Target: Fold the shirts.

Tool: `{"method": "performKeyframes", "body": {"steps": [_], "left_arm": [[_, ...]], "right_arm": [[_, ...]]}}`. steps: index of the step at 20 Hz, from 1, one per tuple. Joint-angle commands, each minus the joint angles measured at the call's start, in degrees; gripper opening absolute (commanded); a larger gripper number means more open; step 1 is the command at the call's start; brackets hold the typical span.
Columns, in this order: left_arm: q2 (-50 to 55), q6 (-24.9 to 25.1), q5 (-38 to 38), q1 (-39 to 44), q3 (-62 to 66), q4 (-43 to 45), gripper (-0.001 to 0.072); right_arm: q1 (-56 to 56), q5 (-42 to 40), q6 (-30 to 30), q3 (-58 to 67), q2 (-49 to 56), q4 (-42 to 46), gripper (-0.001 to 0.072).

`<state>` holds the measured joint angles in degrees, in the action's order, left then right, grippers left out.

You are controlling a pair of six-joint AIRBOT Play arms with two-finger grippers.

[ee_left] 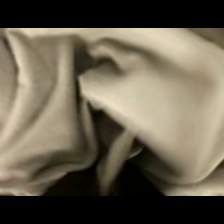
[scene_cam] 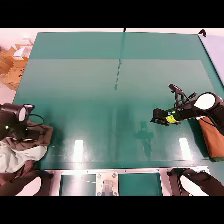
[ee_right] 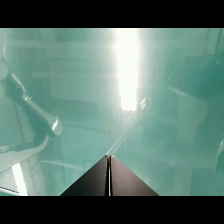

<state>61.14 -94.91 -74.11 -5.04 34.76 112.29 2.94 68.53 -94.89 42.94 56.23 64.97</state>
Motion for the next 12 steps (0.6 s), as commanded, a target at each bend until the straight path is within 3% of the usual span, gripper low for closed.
{"method": "performKeyframes", "body": {"steps": [1, 4, 7, 9, 12], "left_arm": [[0.0, 0.3, 1.1, 0.0, 1.0, 1.8, 0.0022], [0.0, 4.7, -4.2, 0.5, 13.6, -6.4, 0.0021], [0.0, 5.4, -8.1, 8.6, 30.7, -16.5, 0.0020], [0.0, 5.4, -4.3, 17.0, 39.5, -23.9, 0.0020], [0.0, 5.4, 8.1, 29.4, 44.0, -29.5, 0.0020]], "right_arm": [[0.1, 0.0, 0.0, 0.0, 0.0, 0.0, 0.0023], [0.1, 0.0, 0.0, 0.0, 0.0, 0.0, 0.0023], [0.1, 0.0, 0.0, 0.0, 0.0, 0.0, 0.0023], [0.1, 0.0, 0.0, 0.0, 0.0, 0.0, 0.0023], [0.1, 0.0, 0.0, 0.0, 0.0, 0.0, 0.0024]]}}
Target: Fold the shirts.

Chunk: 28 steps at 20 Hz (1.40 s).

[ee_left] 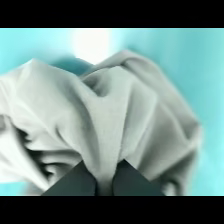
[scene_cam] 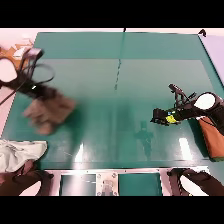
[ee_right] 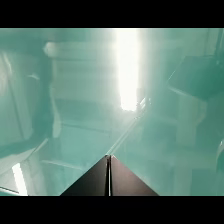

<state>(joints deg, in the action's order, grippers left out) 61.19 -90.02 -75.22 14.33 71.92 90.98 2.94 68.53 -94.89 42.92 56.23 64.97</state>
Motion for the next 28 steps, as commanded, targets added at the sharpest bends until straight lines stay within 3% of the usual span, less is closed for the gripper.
{"method": "performKeyframes", "body": {"steps": [1, 5, 6, 7, 8, 11, 15, 20, 21, 23, 24, 26, 28], "left_arm": [[0.5, 0.5, 13.2, 13.6, 6.8, -9.1, 0.0021], [8.5, 0.5, 20.2, 21.5, 6.8, -13.4, 0.0025], [11.0, 0.8, 20.7, 22.4, 6.8, -15.3, 0.0072], [13.5, 1.8, 20.6, 22.8, 6.8, -17.0, 0.0342], [15.9, 2.0, 20.0, 22.8, 6.8, -18.7, 0.0505], [18.3, 3.5, 14.3, 20.4, 6.8, -15.8, 0.0503], [18.4, 3.0, 3.4, 9.7, 7.0, -16.1, 0.0504], [18.4, 2.8, -1.9, -1.0, 6.9, -18.3, 0.0505], [18.4, 2.8, -4.7, -2.3, 6.9, -20.5, 0.0505], [18.2, 1.9, -10.1, -2.7, 5.6, -23.8, 0.0506], [18.2, 1.4, -11.7, -2.3, 3.2, -26.9, 0.0506], [17.9, 0.2, -12.6, 0.0, -4.0, -31.3, 0.0506], [17.1, -1.1, -8.5, 4.5, -13.2, -31.9, 0.0505]], "right_arm": [[0.1, 0.0, 0.0, 0.0, 0.0, 0.0, 0.0023], [0.1, 0.0, 0.0, 0.0, 0.0, 0.0, 0.0024], [0.1, 0.0, 0.0, 0.0, 0.0, 0.0, 0.0023], [0.1, 0.0, 0.0, 0.0, 0.0, 0.0, 0.0023], [0.1, 0.0, 0.0, 0.0, 0.0, 0.0, 0.0024], [0.1, 0.0, 0.0, 0.0, 0.0, 0.0, 0.0023], [0.1, 0.0, 0.0, 0.0, 0.0, 0.0, 0.0023], [0.1, -3.1, 0.0, 0.0, 0.0, 0.0, 0.0030], [0.0, -4.7, 0.0, 0.0, 0.2, 0.0, 0.0056], [-0.6, -10.1, 1.3, 0.2, 0.8, 0.2, 0.0321], [-2.1, -13.4, 1.8, 0.9, 1.7, 0.2, 0.0390], [-7.4, -14.7, 3.9, 4.9, 5.8, 0.1, 0.0433], [-12.6, -14.6, 6.8, 9.9, 11.4, 0.1, 0.0433]]}}
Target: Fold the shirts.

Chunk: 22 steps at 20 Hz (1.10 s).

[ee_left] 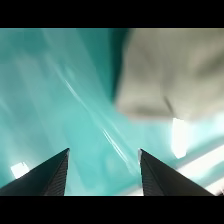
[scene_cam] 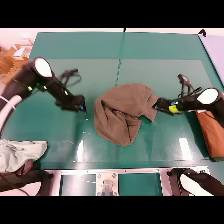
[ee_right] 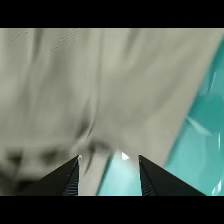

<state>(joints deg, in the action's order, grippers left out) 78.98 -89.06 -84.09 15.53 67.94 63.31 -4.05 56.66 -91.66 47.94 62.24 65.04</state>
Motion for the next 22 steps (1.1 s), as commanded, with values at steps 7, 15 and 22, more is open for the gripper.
{"method": "performKeyframes", "body": {"steps": [7, 15, 22], "left_arm": [[-0.7, -8.5, 24.3, 16.9, -22.4, -7.4, 0.0505], [-0.6, -14.4, 40.7, 20.7, -22.4, -8.0, 0.0501], [-0.9, -13.0, 39.2, 20.7, -21.9, -7.9, 0.0022]], "right_arm": [[-11.3, 4.0, 9.8, 26.1, 28.9, -2.7, 0.0434], [-9.1, 8.5, 17.9, 33.9, 43.5, -19.3, 0.0432], [-3.3, 9.8, 20.7, 34.8, 45.2, -20.1, 0.0028]]}}
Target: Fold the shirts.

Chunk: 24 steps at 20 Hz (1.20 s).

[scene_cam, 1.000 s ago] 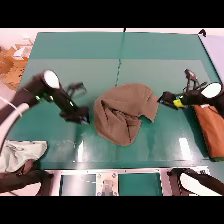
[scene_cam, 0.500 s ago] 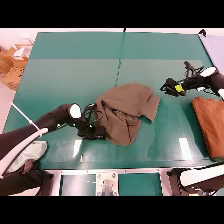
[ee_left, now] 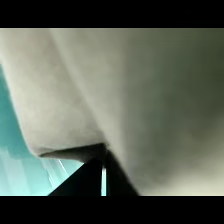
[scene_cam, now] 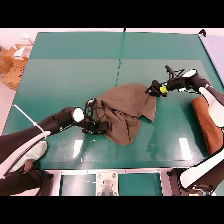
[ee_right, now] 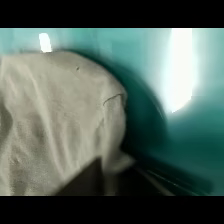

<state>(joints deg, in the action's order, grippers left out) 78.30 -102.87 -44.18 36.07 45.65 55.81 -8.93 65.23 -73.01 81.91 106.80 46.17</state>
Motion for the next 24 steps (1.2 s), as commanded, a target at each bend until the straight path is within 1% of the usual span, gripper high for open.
{"method": "performKeyframes", "body": {"steps": [1, 2, 3, 5, 7, 8, 9, 12, 13, 15, 17, 19, 21, 23, 24], "left_arm": [[-0.8, 1.4, -1.7, 0.0, 1.0, 0.6, 0.0022], [-1.9, 1.2, -2.8, 0.0, 2.2, 3.9, 0.0022], [-3.5, -0.5, -4.8, 0.0, 4.3, 9.2, 0.0021], [-7.4, -4.6, -11.5, -2.1, 9.8, 20.6, 0.0021], [-12.7, -5.1, -17.9, -6.6, 17.8, 27.8, 0.0022], [-15.3, -5.0, -19.2, -9.0, 22.0, 29.4, 0.0022], [-17.7, -3.9, -19.5, -11.5, 26.6, 30.0, 0.0022], [-22.3, 3.4, -19.8, -16.2, 40.9, 30.0, 0.0022], [-22.5, 6.0, -20.0, -16.7, 45.9, 30.0, 0.0022], [-22.5, 9.5, -20.4, -16.7, 56.3, 30.6, 0.0022], [-22.5, 11.6, -20.4, -16.7, 64.8, 30.8, 0.0022], [-22.5, 14.1, -20.3, -16.7, 72.0, 31.3, 0.0022], [-22.5, 15.6, -19.4, -16.7, 76.3, 34.0, 0.0022], [-22.3, 15.8, -18.3, -16.7, 76.5, 38.5, 0.0022], [-22.0, 16.6, -17.9, -16.7, 75.5, 40.0, 0.0021]], "right_arm": [[1.4, 2.5, 2.2, 1.9, 0.6, -1.2, 0.0023], [0.9, 4.2, 2.1, 3.5, 0.5, -1.2, 0.0022], [0.1, 6.0, 2.1, 5.3, 0.2, -1.2, 0.0021], [-1.9, 9.2, 1.2, 9.4, -1.6, -1.4, 0.0020], [-4.4, 11.7, -0.2, 13.0, -6.0, -2.0, 0.0021], [-5.6, 12.8, -0.2, 14.4, -9.2, -3.3, 0.0021], [-6.9, 13.4, -0.2, 15.5, -12.7, -4.5, 0.0021], [-10.3, 12.9, -0.2, 17.9, -25.9, -8.2, 0.0021], [-11.1, 11.7, -0.2, 18.7, -30.4, -8.8, 0.0022], [-12.6, 9.5, -0.2, 20.5, -39.6, -8.7, 0.0021], [-14.0, 7.5, -0.2, 22.2, -48.1, -8.7, 0.0021], [-15.1, 3.9, -0.3, 22.8, -55.8, -8.4, 0.0022], [-15.3, 1.4, -0.3, 22.8, -61.4, -6.1, 0.0022], [-15.3, 2.2, -1.6, 22.8, -64.5, -3.8, 0.0022], [-15.3, 3.8, -2.4, 22.5, -65.5, -2.4, 0.0022]]}}
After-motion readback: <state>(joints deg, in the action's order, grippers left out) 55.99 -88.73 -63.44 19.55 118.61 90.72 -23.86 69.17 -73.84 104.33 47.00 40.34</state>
